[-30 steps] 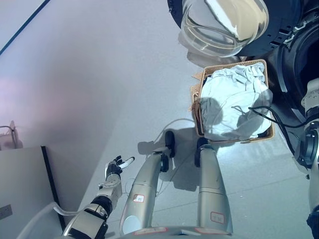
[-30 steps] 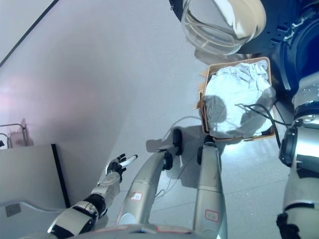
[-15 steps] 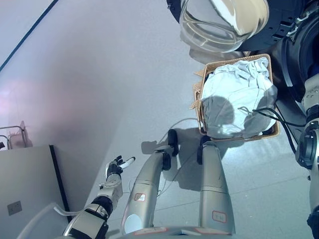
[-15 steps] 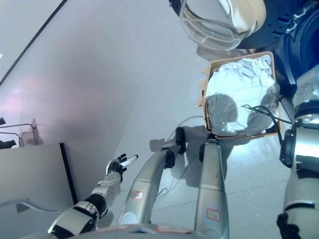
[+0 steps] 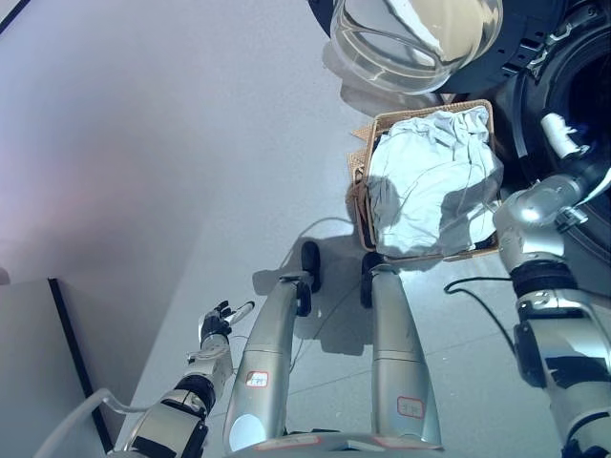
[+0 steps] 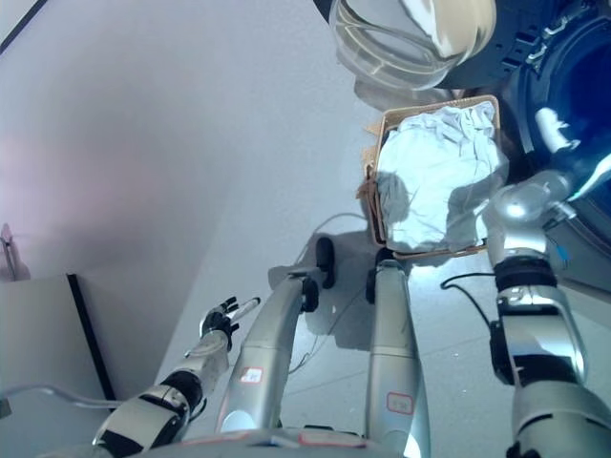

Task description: Put the clothes in the basket into the washing machine.

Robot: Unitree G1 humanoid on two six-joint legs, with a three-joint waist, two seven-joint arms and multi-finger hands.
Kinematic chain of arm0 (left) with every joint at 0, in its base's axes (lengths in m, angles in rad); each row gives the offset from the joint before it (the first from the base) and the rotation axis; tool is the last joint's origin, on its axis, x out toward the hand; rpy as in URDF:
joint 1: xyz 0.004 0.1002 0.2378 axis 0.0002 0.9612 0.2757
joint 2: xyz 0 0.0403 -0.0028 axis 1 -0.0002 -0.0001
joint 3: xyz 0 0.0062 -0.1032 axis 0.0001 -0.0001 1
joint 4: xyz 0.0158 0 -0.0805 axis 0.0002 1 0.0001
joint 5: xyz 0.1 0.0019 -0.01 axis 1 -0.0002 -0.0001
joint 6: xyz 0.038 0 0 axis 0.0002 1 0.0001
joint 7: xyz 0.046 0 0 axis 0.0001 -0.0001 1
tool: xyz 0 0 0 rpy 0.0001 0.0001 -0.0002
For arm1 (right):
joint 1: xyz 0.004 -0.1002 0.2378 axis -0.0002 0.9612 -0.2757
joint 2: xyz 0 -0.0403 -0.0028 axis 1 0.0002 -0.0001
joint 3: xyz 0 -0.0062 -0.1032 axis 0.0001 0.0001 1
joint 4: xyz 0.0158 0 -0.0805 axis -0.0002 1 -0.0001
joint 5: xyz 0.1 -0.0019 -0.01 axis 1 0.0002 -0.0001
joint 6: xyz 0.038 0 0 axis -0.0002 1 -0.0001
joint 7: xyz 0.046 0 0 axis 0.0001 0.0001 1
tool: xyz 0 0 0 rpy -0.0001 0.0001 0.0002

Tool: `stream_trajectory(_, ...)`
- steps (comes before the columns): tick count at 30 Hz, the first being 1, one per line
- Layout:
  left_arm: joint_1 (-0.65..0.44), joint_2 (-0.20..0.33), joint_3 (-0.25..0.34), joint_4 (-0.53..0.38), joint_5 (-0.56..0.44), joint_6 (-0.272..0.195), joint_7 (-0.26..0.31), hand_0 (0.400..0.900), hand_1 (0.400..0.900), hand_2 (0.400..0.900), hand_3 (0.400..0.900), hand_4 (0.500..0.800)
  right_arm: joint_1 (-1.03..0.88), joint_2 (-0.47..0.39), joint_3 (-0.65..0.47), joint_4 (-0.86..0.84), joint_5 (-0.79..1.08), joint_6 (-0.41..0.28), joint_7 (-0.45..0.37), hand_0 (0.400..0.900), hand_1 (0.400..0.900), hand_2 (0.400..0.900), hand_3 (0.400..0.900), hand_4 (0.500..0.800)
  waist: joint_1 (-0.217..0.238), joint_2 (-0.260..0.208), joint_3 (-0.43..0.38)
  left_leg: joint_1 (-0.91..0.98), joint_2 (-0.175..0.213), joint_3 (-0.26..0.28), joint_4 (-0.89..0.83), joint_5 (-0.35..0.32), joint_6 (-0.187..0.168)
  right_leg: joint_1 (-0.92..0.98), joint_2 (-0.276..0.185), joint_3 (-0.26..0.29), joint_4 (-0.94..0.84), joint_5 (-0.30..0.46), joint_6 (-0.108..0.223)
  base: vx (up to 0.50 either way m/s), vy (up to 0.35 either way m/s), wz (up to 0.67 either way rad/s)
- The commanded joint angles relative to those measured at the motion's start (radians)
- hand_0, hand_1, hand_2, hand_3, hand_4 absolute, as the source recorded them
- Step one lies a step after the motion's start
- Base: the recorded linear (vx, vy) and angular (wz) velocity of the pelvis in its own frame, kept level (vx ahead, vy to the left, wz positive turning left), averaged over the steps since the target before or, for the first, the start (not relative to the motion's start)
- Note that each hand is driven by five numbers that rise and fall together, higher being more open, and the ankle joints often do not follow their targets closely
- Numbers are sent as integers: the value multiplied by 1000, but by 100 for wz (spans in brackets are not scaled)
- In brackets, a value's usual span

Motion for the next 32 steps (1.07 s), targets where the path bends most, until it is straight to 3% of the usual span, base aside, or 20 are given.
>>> stream_trajectory(1,96,65,61,43,36,-4,28,900,900,900,900,800,72,-21,17,-133,-47,-102,33,900,900,900,900,800,-36,25,-25,-74,-12,59,-15,-3,16,-46,82,24,-59,100,66,-14,71,-4)
stream_trajectory(6,101,60,79,63,38,3,9,900,900,900,900,800,189,57,61,-100,-26,-82,146,900,900,900,900,800,-40,4,-28,-3,-1,48,-79,-2,20,37,81,23,-144,119,69,38,90,-8)
stream_trajectory(11,103,57,89,84,71,13,-8,900,900,900,900,800,296,105,118,-14,-98,-17,200,900,900,900,900,800,-39,-22,-59,145,-2,25,-211,16,27,193,75,8,-285,150,82,91,91,-11)
stream_trajectory(16,104,64,67,95,154,13,-43,900,900,900,900,800,412,200,161,274,-140,72,304,900,900,900,900,800,-31,-54,-94,426,-17,-17,-390,40,33,497,64,-26,-504,199,114,82,113,2)
stream_trajectory(23,127,74,67,136,227,22,-78,900,900,900,900,800,514,269,133,490,-158,137,403,900,900,900,900,800,-28,-75,-150,709,-14,-52,-591,79,25,783,69,-51,-735,247,137,51,78,0)
stream_trajectory(27,182,80,92,184,299,29,-95,900,900,900,900,800,595,298,93,580,-197,165,469,900,900,900,900,800,-33,-84,-243,903,-4,-50,-757,104,13,981,71,-55,-931,295,150,125,83,-4)
stream_trajectory(32,232,73,116,218,338,36,-114,900,900,900,900,800,645,319,62,630,-219,183,503,900,900,900,900,800,-35,-97,-311,977,6,-27,-762,72,5,1093,58,-52,-1041,333,156,46,28,-6)
